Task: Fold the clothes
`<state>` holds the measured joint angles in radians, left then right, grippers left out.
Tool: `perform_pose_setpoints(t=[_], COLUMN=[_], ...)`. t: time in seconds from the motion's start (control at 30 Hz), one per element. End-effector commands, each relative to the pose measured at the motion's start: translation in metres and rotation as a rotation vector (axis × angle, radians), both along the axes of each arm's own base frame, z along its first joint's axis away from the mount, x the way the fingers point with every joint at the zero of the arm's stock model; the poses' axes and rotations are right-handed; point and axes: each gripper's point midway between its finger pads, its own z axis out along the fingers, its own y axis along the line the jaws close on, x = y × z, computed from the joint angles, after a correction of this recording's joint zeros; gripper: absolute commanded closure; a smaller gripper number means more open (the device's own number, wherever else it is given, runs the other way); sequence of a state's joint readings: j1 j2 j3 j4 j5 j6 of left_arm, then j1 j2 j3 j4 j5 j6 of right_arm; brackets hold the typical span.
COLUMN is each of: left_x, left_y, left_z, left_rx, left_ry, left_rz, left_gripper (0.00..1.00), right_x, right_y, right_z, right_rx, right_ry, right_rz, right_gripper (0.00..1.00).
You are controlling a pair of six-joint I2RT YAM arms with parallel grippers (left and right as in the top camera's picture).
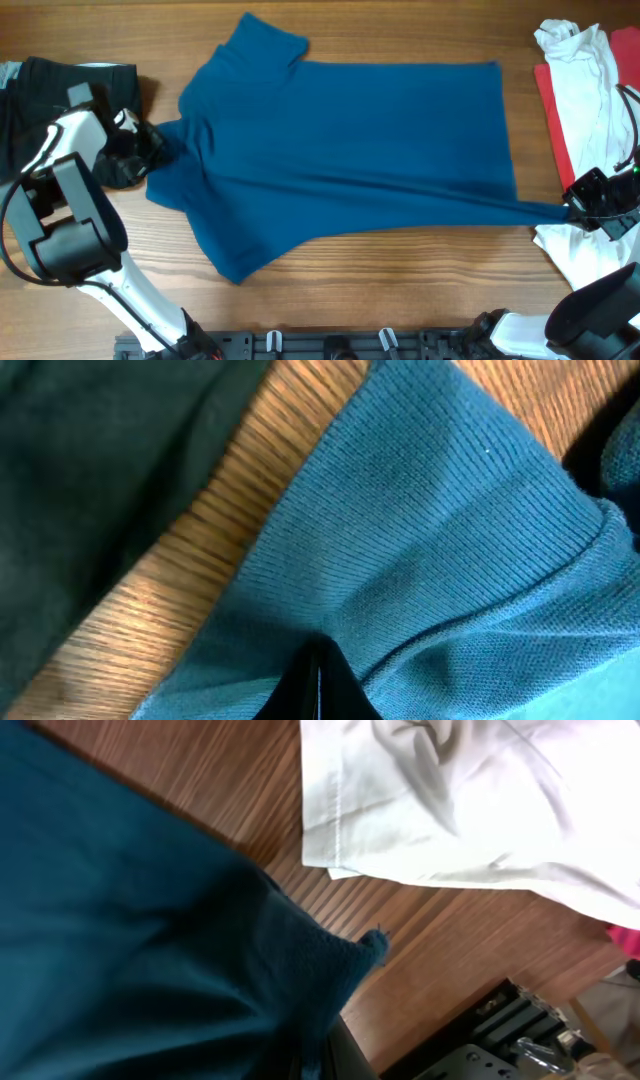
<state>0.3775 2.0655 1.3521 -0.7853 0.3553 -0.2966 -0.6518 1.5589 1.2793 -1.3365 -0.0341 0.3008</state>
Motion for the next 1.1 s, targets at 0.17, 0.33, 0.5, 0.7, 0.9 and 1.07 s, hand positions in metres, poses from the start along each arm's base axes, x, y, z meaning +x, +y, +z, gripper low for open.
perform_pose_setpoints(t=[0.17,0.33,0.5,0.7,0.9,1.07], left_x=[0.009,-0.06,-0.106,-0.159,-0.232,-0.272], left_y=[0.002,-0.057,-0.086,-0.114,-0.14,-0.163], left_z=[0.04,0.075,0.07,0.087,0.075,0.039], left_rx=[0.123,0.04,0.048,0.11,0.13,0.023], left_ry=[0.03,0.272,0.427,0.349,0.285,0.325], left_rz=[-0.102,-0.214,-0.317,-0.291,-0.155,-0.084], left_gripper=[0.88,0.6,0.68,0.68,0.53,0.53], right_x=[0.002,0.002,0.001,0.001,0.002,0.002], right_y=[-0.006,-0.006,-0.004,-0.004,-0.003,-0.003], right_z=[0.007,0.007,0.007,0.007,0.007,0.007], right_rx=[-0.034,-0.034,-0.025,-0.025,-0.02,-0.02], right_ry=[-0.029,-0.029,-0.024,-0.024,-0.029,-0.029], right_rz=[0.007,0.007,0.008,0.007,0.007,0.007], right_gripper=[0.96,0.96,0.96,0.96,0.96,0.96])
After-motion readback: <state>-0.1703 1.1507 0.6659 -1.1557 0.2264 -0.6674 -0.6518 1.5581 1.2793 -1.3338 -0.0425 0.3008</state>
